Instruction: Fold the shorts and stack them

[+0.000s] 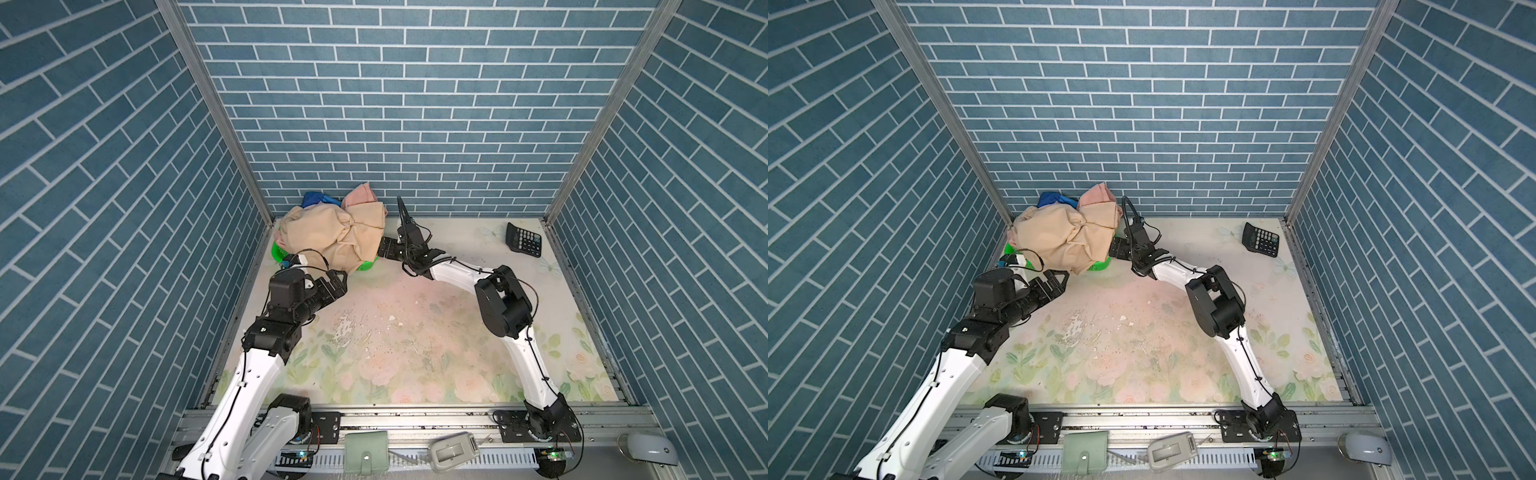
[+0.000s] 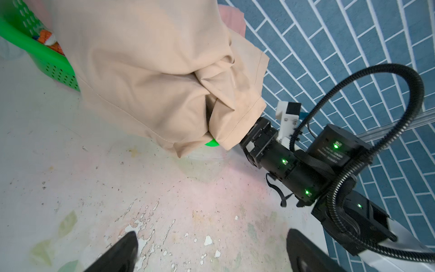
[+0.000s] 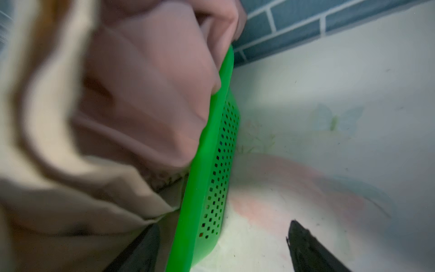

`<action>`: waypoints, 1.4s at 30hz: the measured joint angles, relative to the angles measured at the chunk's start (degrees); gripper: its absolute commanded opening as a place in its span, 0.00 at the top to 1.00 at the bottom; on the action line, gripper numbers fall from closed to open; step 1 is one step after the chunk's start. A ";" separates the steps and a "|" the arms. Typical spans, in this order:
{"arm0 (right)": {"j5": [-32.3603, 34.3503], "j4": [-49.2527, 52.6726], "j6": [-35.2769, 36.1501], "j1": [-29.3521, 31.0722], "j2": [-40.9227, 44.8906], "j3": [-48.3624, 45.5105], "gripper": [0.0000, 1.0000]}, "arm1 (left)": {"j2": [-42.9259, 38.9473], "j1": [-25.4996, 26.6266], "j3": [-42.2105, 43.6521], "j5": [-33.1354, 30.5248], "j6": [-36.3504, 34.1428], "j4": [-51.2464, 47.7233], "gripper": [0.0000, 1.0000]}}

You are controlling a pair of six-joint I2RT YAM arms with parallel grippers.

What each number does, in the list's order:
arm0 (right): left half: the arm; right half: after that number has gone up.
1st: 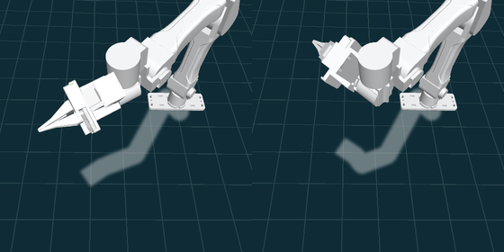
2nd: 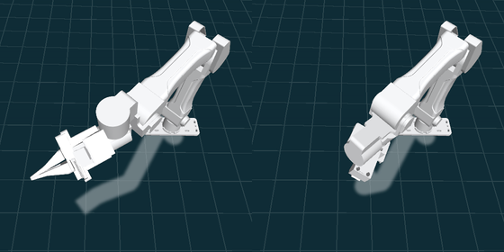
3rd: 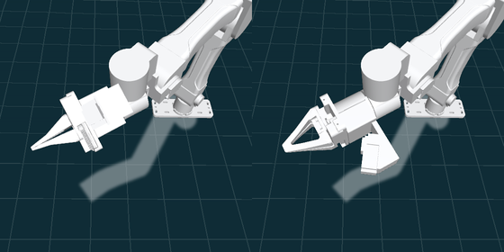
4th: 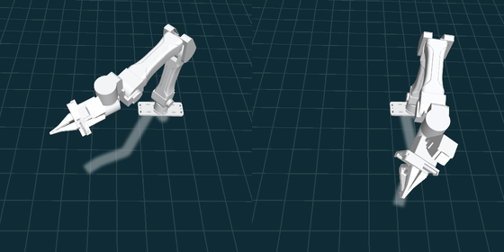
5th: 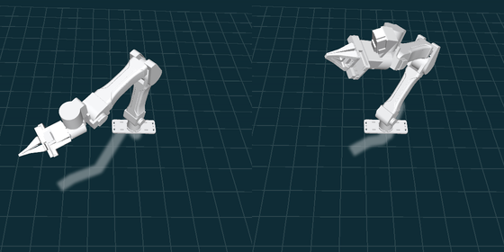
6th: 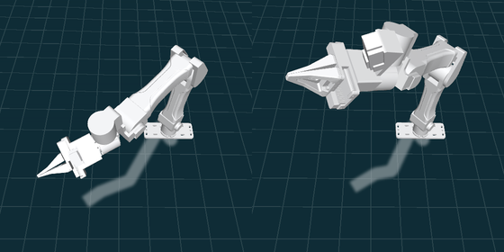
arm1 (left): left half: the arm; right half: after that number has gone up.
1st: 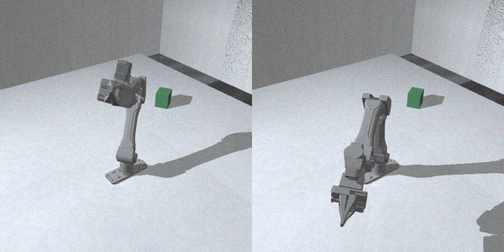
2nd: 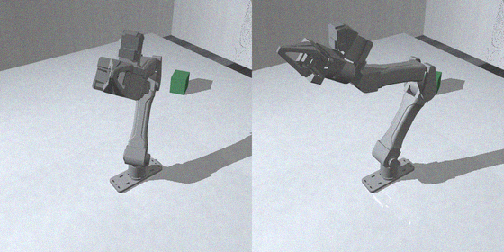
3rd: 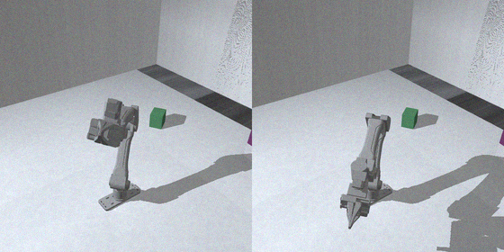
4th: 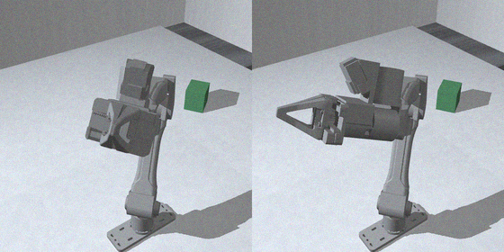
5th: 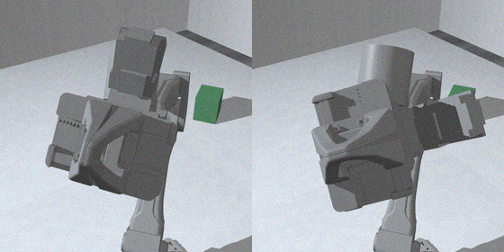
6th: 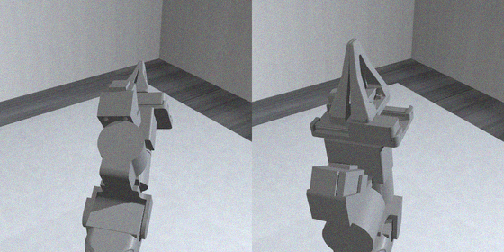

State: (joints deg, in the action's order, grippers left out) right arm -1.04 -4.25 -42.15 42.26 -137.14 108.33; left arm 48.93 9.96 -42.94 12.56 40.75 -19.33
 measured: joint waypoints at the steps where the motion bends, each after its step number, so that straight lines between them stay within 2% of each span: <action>1: -0.09 1.05 -0.13 0.28 -1.36 1.86 0.19 | 0.24 0.00 0.35 0.37 0.00 -0.31 0.00; 4: 0.00 3.89 -1.33 1.25 -5.07 7.93 0.36 | 0.74 -0.02 1.05 1.09 0.00 -1.03 0.00; 6: 0.48 4.90 -2.71 1.57 -5.79 9.73 0.52 | 0.74 0.00 1.31 1.51 0.00 -1.44 0.00; 9: 1.60 4.81 -3.82 2.14 -5.73 10.14 0.81 | 0.68 0.00 1.62 1.92 -0.02 -1.84 0.00; 12: 4.26 3.17 -8.76 2.34 -3.80 7.06 1.00 | 0.46 0.00 1.62 1.97 -0.07 -2.51 0.00; 16: 6.91 1.36 -9.29 2.38 3.15 -3.87 1.00 | -0.26 -0.02 1.62 1.92 -0.09 -3.10 0.00; 21: 12.31 2.58 -11.96 2.34 16.81 -21.51 1.00 | -0.85 0.00 1.62 1.97 0.26 -2.97 0.00; 25: 15.37 4.68 -11.78 1.53 27.61 -32.00 1.00 | -0.81 0.00 1.62 2.25 1.16 -2.51 0.00; 34: 15.67 7.69 -8.44 -6.56 54.27 -61.02 1.00 | -0.74 0.09 1.62 2.58 2.56 -0.98 0.00; 38: 15.61 11.21 -7.04 -10.49 64.81 -69.77 1.00 | 0.26 0.22 1.62 2.60 3.13 0.39 0.00; 42: 15.91 15.91 -5.01 -12.48 72.54 -73.72 0.70 | 1.64 0.87 1.62 2.54 3.52 1.44 0.00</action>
State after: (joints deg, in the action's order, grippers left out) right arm 14.87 11.66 -47.16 29.78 -64.60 34.61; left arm 50.57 10.83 -41.32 15.09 44.27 -17.89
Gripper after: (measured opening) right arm 0.193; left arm 0.995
